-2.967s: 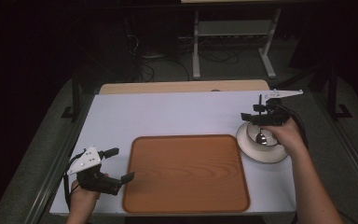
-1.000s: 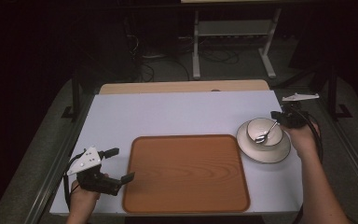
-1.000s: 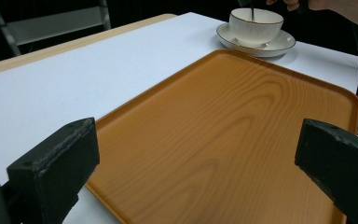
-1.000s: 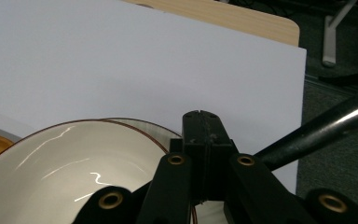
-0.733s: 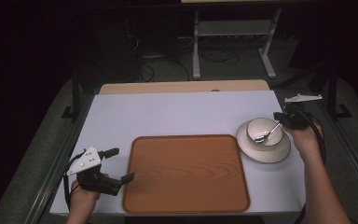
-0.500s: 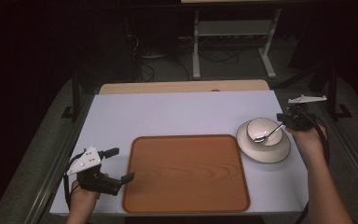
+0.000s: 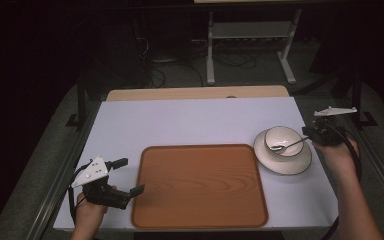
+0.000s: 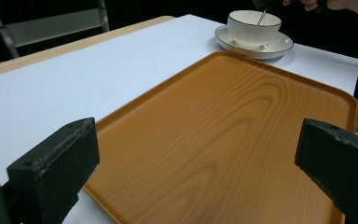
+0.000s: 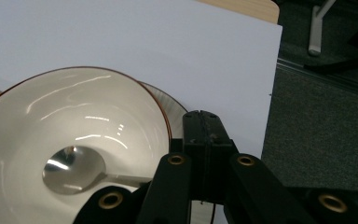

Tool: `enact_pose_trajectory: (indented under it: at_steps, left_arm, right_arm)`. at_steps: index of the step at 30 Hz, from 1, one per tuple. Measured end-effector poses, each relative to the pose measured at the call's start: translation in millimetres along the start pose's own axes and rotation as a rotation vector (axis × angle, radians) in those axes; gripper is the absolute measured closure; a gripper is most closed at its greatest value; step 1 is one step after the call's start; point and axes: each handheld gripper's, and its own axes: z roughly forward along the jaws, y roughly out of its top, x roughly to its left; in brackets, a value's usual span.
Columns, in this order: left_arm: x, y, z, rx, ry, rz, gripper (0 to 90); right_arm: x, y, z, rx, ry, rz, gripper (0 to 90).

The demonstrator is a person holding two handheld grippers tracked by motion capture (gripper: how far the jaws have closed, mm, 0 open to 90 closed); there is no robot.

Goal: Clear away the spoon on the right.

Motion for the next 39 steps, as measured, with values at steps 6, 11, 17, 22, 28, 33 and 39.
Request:
enact_pose_trajectory:
  at_steps: [6, 11, 17, 22, 28, 33, 39]
  left_arm:
    - [0.1, 0.8, 1.6, 0.003, -0.005, 0.006, 0.0]
    - [0.4, 0.6, 1.3, 0.000, -0.007, 0.002, 0.0]
    - [0.1, 0.8, 1.7, 0.004, -0.007, 0.005, 0.0]
    - [0.0, 0.9, 1.5, 0.003, -0.007, 0.004, 0.0]
    - [-0.8, 1.2, 1.7, 0.004, -0.008, 0.008, 0.0]
    - [-0.4, 1.2, 1.8, 0.003, -0.008, 0.008, 0.0]
    - [-0.7, 1.6, 2.8, 0.007, -0.013, 0.015, 0.0]
  right_arm:
    - [3.4, -3.3, -5.6, 0.006, -0.002, -0.016, 89.0]
    - [4.9, -1.0, -15.7, -0.081, 0.005, 0.003, 71.0]
    - [12.2, -1.0, -32.4, -0.188, 0.023, 0.048, 42.8]
    - [22.4, -13.0, -39.1, -0.216, 0.056, 0.045, 41.5]
    - [26.4, -28.5, -49.7, -0.226, 0.069, 0.065, 41.7]
    - [22.3, -44.5, -53.2, -0.202, 0.061, 0.103, 41.7]
    - [15.0, -53.2, -45.9, -0.171, 0.044, 0.163, 42.0]
